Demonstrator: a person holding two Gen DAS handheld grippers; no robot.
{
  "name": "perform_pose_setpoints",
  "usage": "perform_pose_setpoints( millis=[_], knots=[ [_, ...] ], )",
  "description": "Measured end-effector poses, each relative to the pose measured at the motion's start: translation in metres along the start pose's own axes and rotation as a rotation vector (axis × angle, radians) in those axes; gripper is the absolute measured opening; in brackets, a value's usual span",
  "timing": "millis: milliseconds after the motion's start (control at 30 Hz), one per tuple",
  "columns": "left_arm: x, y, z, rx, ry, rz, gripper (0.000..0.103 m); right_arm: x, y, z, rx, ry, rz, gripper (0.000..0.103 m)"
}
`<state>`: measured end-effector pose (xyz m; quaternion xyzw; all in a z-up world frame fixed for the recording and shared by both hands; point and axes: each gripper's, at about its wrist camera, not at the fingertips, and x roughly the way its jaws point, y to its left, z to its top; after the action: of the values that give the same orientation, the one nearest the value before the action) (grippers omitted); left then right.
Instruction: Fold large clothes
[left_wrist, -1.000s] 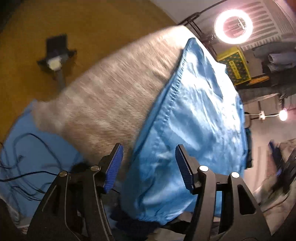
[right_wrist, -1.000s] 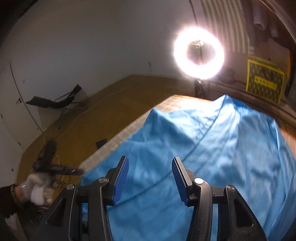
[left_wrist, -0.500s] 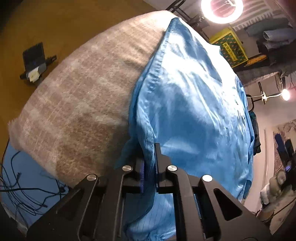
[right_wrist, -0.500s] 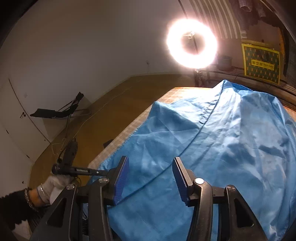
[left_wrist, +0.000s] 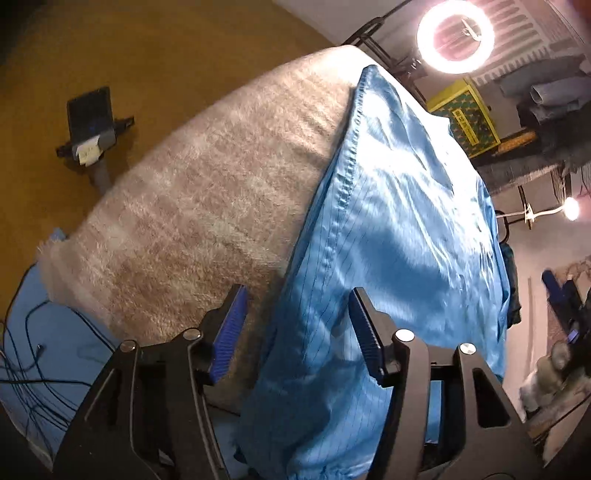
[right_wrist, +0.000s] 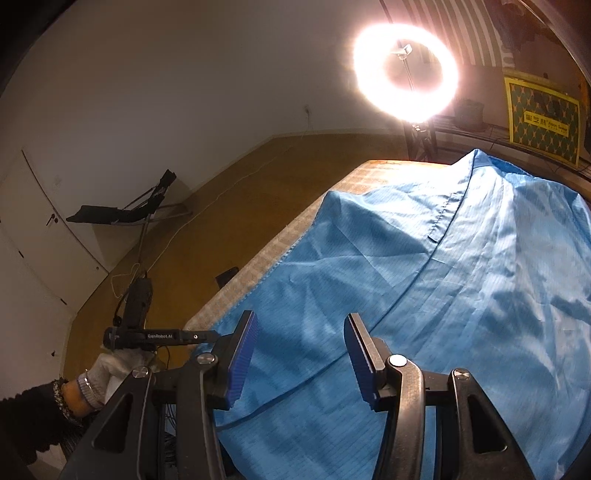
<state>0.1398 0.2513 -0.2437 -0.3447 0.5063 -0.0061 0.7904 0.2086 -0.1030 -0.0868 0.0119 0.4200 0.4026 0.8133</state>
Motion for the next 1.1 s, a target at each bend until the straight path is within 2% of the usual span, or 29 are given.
perform_pose_setpoints(
  millis=[33,67,133,267,400,500,700,800,1100],
  knots=[
    [0.002,-0.001,0.001,0.001,0.014,-0.020,0.016,0.002,0.000,0.002,0.002,0.001,0.000,0.052],
    [0.008,-0.001,0.001,-0.016,0.049,-0.057,0.006,0.005,0.001,0.005,0.005,0.003,0.001,0.054],
    [0.011,-0.003,0.000,-0.031,0.045,-0.067,0.003,0.013,0.003,0.012,0.015,0.008,0.002,0.057],
    [-0.007,-0.024,0.000,0.002,-0.015,-0.095,0.002,0.037,0.005,0.029,0.069,0.053,-0.009,0.057],
    [-0.029,-0.065,-0.007,0.177,-0.102,-0.025,0.002,0.079,0.008,0.058,0.122,0.144,0.011,0.057],
    [-0.033,-0.078,-0.013,0.244,-0.122,0.002,0.001,0.112,0.015,0.081,0.142,0.201,0.007,0.058],
    [-0.035,-0.085,-0.017,0.277,-0.123,-0.008,0.001,0.194,0.038,0.112,0.114,0.296,-0.108,0.057],
    [-0.033,-0.089,-0.017,0.288,-0.122,-0.006,0.001,0.230,0.047,0.121,0.112,0.328,-0.136,0.057],
    [-0.035,-0.090,-0.018,0.300,-0.126,-0.001,0.001,0.293,0.058,0.126,0.049,0.413,-0.256,0.055]
  ],
)
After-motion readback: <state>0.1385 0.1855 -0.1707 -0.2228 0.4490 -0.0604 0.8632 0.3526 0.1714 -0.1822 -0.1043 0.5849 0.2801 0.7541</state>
